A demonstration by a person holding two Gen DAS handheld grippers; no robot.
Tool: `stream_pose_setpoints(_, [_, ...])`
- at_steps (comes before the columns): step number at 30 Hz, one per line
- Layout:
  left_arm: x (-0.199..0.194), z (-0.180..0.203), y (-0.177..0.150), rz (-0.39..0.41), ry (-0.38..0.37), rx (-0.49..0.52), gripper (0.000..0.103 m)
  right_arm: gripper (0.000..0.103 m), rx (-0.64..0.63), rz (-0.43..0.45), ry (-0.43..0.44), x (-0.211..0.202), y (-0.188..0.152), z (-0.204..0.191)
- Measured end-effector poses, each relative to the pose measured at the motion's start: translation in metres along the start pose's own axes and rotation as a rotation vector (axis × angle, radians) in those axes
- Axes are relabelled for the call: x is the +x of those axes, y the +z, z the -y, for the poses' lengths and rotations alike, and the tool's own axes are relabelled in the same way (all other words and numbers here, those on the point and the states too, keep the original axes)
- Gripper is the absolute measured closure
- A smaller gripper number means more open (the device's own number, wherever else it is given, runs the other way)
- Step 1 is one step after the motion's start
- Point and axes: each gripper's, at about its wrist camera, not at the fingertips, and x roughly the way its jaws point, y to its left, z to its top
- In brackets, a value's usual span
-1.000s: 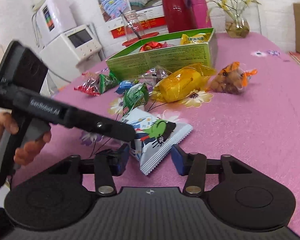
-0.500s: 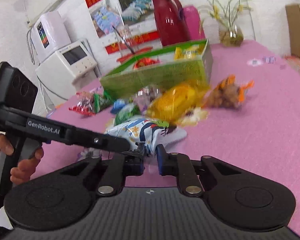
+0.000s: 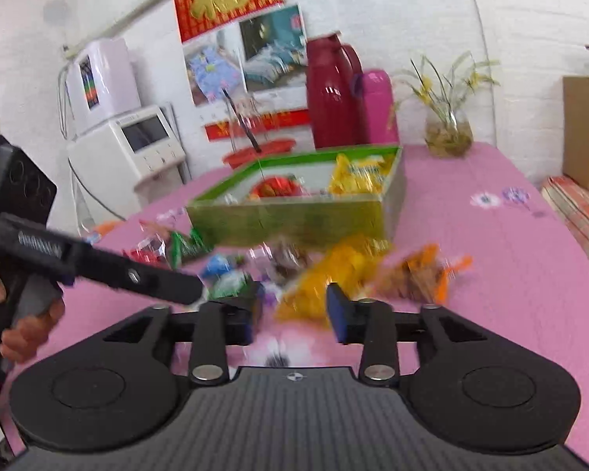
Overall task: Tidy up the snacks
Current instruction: 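Move both grippers to the white printed snack bag and close on it, then carry the white snack bag into the green box and open both grippers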
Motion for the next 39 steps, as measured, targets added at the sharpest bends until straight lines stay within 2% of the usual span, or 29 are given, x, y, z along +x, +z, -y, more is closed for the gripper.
stream_pose_setpoints(1, [0.001,-0.004,-0.004,-0.024,-0.008,-0.015,0.020,0.026,0.011,-0.016,0.005,-0.002,-0.006,0.001])
stream_pose_setpoints(5, [-0.001,-0.012,-0.024,-0.086,-0.031,-0.045,0.014,0.014,0.075,-0.089,0.051,-0.011,-0.024,0.001])
stream_pose_setpoints(7, [-0.004,-0.015,-0.032,-0.104,-0.038,-0.061,0.006,0.012,0.099,-0.102,0.077,-0.017,-0.030,0.000])
stream_pose_setpoints(11, [0.000,-0.016,-0.039,-0.116,-0.067,-0.082,0.007,0.010,0.129,-0.146,0.135,-0.013,-0.040,-0.008])
stream_pose_setpoints(12, [0.002,-0.014,-0.038,-0.115,-0.070,-0.078,0.009,0.011,0.135,-0.152,0.145,-0.009,-0.044,-0.011])
stream_pose_setpoints(14, [0.009,-0.010,-0.038,-0.124,-0.081,-0.066,0.027,0.031,0.140,-0.138,0.149,-0.004,-0.045,-0.015])
stream_pose_setpoints(15, [0.012,-0.007,-0.038,-0.118,-0.070,-0.050,0.040,0.038,0.145,-0.136,0.160,-0.002,-0.044,-0.016])
stream_pose_setpoints(16, [0.013,-0.004,-0.037,-0.107,-0.048,-0.037,0.047,0.048,0.149,-0.138,0.170,-0.001,-0.043,-0.016])
stream_pose_setpoints(17, [0.014,-0.003,-0.036,-0.104,-0.037,-0.037,0.049,0.050,0.135,-0.134,0.161,-0.002,-0.043,-0.018])
stream_pose_setpoints(18, [0.014,-0.003,-0.035,-0.097,-0.033,-0.035,0.058,0.052,0.110,-0.124,0.148,-0.003,-0.042,-0.020])
stream_pose_setpoints(19, [0.013,-0.002,-0.034,-0.087,-0.023,-0.028,0.074,0.057,0.090,-0.114,0.134,-0.004,-0.041,-0.022])
stream_pose_setpoints(20, [0.011,-0.001,-0.033,-0.078,-0.022,-0.024,0.077,0.059,0.083,-0.100,0.129,-0.007,-0.039,-0.023])
stream_pose_setpoints(23, [0.002,0.006,-0.024,-0.040,-0.037,-0.008,0.078,0.059,0.064,-0.051,0.135,-0.015,-0.025,-0.024])
stream_pose_setpoints(29, [-0.014,0.025,0.021,0.094,-0.037,0.069,0.078,0.060,-0.027,0.090,0.119,-0.010,0.022,-0.022])
stream_pose_setpoints(34, [-0.009,0.021,0.065,0.194,-0.011,0.096,0.078,0.061,-0.043,0.181,0.108,0.022,0.059,-0.004])
stream_pose_setpoints(39, [0.009,0.001,0.106,0.226,0.005,0.074,0.078,0.062,-0.018,0.215,0.093,0.059,0.086,0.018])
